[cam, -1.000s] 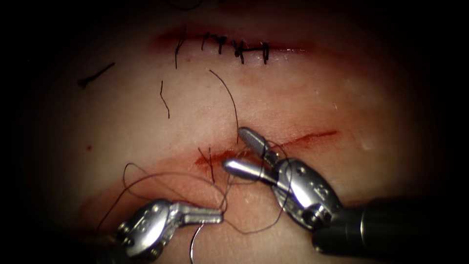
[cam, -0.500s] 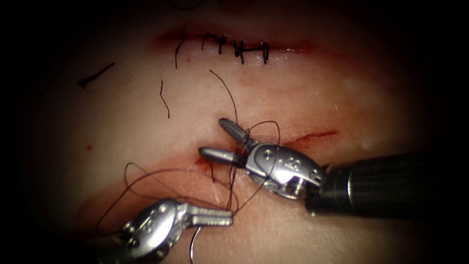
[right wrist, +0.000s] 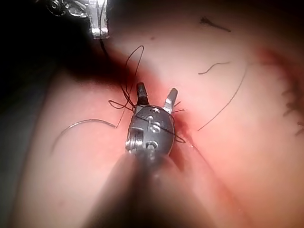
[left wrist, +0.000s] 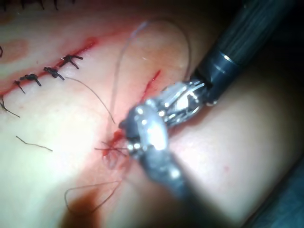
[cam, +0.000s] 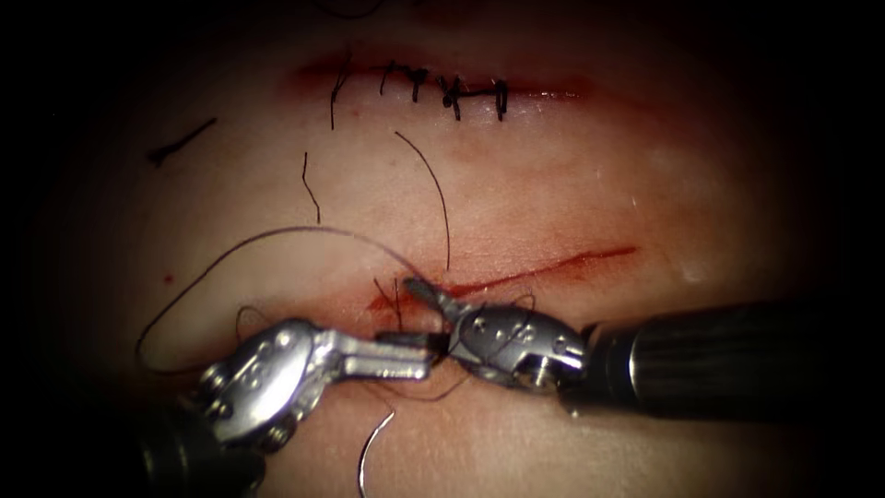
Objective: Wound Closure
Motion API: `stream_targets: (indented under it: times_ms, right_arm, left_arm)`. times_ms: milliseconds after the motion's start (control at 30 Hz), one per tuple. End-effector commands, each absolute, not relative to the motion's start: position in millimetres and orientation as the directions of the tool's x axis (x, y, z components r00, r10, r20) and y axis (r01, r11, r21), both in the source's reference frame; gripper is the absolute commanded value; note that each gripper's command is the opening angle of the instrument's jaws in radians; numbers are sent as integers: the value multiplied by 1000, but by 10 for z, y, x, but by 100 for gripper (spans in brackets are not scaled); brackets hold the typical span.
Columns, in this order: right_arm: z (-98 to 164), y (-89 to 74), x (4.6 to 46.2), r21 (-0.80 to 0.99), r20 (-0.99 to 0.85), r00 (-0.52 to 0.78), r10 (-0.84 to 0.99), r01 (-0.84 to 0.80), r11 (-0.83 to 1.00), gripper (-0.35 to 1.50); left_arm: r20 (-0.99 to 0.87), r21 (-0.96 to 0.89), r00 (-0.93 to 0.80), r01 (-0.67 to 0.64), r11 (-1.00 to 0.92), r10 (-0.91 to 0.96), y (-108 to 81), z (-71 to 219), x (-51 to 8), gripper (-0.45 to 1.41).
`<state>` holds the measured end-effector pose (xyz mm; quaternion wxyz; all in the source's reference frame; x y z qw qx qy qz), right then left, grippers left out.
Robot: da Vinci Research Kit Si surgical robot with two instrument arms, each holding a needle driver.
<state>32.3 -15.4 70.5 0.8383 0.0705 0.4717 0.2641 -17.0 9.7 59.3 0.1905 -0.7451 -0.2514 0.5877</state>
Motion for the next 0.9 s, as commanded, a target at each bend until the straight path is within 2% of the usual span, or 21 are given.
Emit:
stream_targets:
  times_ms: [33,500,900]
  right_arm:
    - [710,-165,327,375,-754,414,510,-366,852,119]
    - [683,-170,313,383,-775,374,509,-364,849,119]
    - [640,-179,271,386,-804,305,510,-383,839,128]
  left_arm:
    - [-783,-578,181,142,-803,595,99,599,-174,-45]
    - [-794,-591,130,64,-804,594,145,636,-140,-45]
    - [-795,-600,99,10,-800,598,153,654,-81,-45]
